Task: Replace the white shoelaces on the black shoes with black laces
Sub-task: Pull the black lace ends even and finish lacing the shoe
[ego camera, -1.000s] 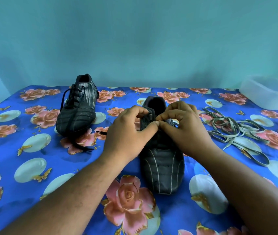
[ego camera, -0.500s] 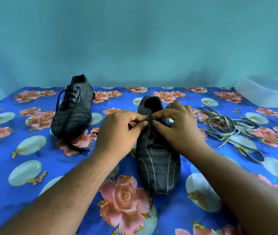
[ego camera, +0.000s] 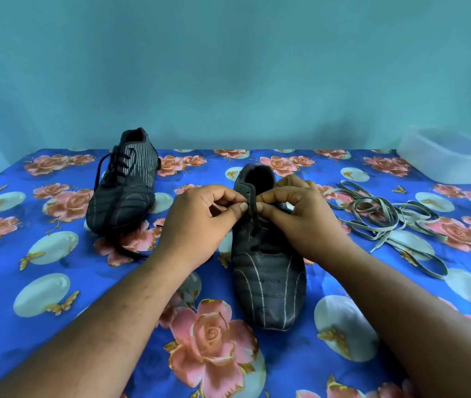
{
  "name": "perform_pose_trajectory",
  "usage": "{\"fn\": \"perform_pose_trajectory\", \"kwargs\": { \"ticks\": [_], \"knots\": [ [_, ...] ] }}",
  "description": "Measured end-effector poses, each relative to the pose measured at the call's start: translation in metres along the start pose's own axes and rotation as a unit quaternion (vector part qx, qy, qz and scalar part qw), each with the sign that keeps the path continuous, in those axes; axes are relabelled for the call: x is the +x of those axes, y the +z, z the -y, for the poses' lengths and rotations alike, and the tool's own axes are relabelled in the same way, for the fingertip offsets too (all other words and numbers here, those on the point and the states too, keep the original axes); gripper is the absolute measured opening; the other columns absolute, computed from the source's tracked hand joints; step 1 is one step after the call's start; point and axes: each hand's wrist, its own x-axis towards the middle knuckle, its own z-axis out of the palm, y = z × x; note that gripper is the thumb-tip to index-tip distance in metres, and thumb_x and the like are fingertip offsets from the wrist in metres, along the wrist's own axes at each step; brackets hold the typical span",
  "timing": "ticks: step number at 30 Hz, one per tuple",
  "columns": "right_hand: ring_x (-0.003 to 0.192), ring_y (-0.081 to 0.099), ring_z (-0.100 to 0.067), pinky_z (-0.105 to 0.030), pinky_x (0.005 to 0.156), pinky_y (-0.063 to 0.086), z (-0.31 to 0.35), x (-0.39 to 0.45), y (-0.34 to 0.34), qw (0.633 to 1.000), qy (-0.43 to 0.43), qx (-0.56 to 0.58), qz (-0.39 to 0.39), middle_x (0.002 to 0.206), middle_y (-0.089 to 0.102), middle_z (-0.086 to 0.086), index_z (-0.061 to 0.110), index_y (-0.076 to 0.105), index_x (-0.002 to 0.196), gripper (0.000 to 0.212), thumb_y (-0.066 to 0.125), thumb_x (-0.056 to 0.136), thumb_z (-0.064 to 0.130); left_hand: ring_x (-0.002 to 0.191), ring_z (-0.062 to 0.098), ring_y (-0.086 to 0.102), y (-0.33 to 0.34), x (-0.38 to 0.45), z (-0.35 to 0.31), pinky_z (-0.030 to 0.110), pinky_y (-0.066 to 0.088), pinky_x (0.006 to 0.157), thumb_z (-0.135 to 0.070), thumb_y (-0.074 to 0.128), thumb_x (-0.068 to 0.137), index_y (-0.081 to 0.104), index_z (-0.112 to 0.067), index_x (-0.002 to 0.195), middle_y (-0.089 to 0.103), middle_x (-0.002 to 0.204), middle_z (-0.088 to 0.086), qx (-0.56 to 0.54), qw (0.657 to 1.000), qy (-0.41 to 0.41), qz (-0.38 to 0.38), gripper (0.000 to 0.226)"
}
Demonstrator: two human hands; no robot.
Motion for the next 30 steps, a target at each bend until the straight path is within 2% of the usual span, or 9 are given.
{"fn": "perform_pose_trajectory", "kwargs": {
  "ticks": [5, 8, 11, 16, 19, 22, 24, 26, 30],
  "knots": [
    [0.115, 0.044, -0.015, -0.043, 0.108, 0.035, -0.01, 0.004, -0.011, 1.0, -0.009, 0.0, 0.001, 0.1, 0.054, 0.015, 0.05, 0.07, 0.102, 0.015, 0.058, 0.1, 0.041, 0.06, 0.001, 0.056, 0.0, 0.0, -0.002, 0.02, 0.046, 0.063, -0.02, 0.075, 0.09, 0.074, -0.025, 0.082, 0.068, 0.072, -0.013, -0.007, 0.999, -0.03, 0.014, 0.01],
    [0.114, 0.045, -0.016, -0.044, 0.106, 0.036, -0.02, 0.007, -0.017, 0.999, -0.009, -0.043, 0.02, 0.105, 0.056, 0.013, 0.052, 0.067, 0.112, 0.02, 0.052, 0.101, 0.045, 0.059, 0.007, 0.056, -0.002, 0.0, -0.004, 0.017, 0.043, 0.057, -0.018, 0.072, 0.091, 0.073, -0.021, 0.082, 0.067, 0.069, -0.002, -0.055, 0.995, -0.076, 0.017, 0.01],
    [0.114, 0.048, -0.015, -0.032, 0.1, 0.036, -0.024, 0.006, -0.021, 0.999, -0.012, -0.021, 0.039, 0.106, 0.06, 0.012, 0.05, 0.066, 0.112, 0.019, 0.055, 0.103, 0.037, 0.06, 0.008, 0.06, -0.005, 0.001, -0.005, 0.012, 0.046, 0.061, -0.012, 0.067, 0.093, 0.071, -0.017, 0.08, 0.069, 0.071, 0.005, -0.113, 0.987, -0.115, 0.006, 0.015],
    [0.117, 0.05, -0.012, -0.025, 0.088, 0.039, -0.027, 0.006, -0.027, 0.998, 0.005, 0.022, 0.058, 0.097, 0.061, 0.018, 0.046, 0.068, 0.111, 0.017, 0.06, 0.101, 0.037, 0.066, 0.014, 0.069, -0.014, 0.008, -0.002, 0.029, 0.045, 0.064, -0.02, 0.064, 0.094, 0.067, -0.023, 0.074, 0.071, 0.068, -0.002, -0.155, 0.971, -0.168, -0.066, 0.02],
    [0.119, 0.051, -0.016, -0.03, 0.099, 0.04, -0.03, 0.006, -0.027, 0.998, 0.005, 0.03, 0.056, 0.098, 0.064, 0.012, 0.044, 0.069, 0.11, 0.014, 0.061, 0.1, 0.038, 0.059, 0.005, 0.063, -0.023, 0.012, 0.003, 0.029, 0.042, 0.054, -0.024, 0.06, 0.097, 0.065, -0.024, 0.079, 0.067, 0.063, -0.007, -0.122, 0.965, -0.179, -0.15, 0.019],
    [0.117, 0.053, -0.021, -0.037, 0.102, 0.042, -0.032, 0.008, -0.026, 0.998, 0.002, 0.035, 0.055, 0.095, 0.064, 0.011, 0.044, 0.069, 0.11, 0.013, 0.062, 0.099, 0.04, 0.066, 0.008, 0.057, -0.026, 0.014, 0.012, 0.04, 0.054, 0.065, -0.025, 0.063, 0.096, 0.066, -0.028, 0.086, 0.063, 0.074, -0.011, -0.053, 0.973, -0.122, -0.189, 0.011],
    [0.115, 0.054, -0.022, -0.04, 0.101, 0.043, -0.034, 0.008, -0.025, 0.998, 0.003, 0.032, 0.056, 0.093, 0.063, 0.012, 0.045, 0.069, 0.11, 0.014, 0.062, 0.098, 0.043, 0.083, 0.012, 0.06, -0.023, 0.014, 0.019, 0.047, 0.057, 0.081, -0.027, 0.067, 0.095, 0.068, -0.028, 0.1, 0.063, 0.096, -0.014, 0.002, 0.983, -0.071, -0.17, 0.005],
    [0.115, 0.053, -0.021, -0.04, 0.101, 0.042, -0.035, 0.009, -0.026, 0.998, 0.003, 0.029, 0.056, 0.092, 0.062, 0.012, 0.045, 0.069, 0.11, 0.014, 0.062, 0.098, 0.043, 0.106, 0.013, 0.059, -0.018, 0.012, 0.02, 0.047, 0.051, 0.097, -0.039, 0.066, 0.094, 0.068, -0.027, 0.113, 0.062, 0.117, -0.015, 0.042, 0.993, -0.029, -0.109, 0.023],
    [0.117, 0.052, -0.019, -0.034, 0.099, 0.04, -0.034, 0.008, -0.026, 0.998, 0.003, 0.031, 0.053, 0.091, 0.062, 0.014, 0.044, 0.069, 0.109, 0.013, 0.063, 0.099, 0.042, 0.104, 0.011, 0.065, -0.007, 0.007, 0.015, 0.044, 0.05, 0.099, -0.06, 0.059, 0.086, 0.073, -0.033, 0.096, 0.069, 0.104, -0.015, 0.041, 0.999, 0.031, 0.011, 0.032]
  ]
}}
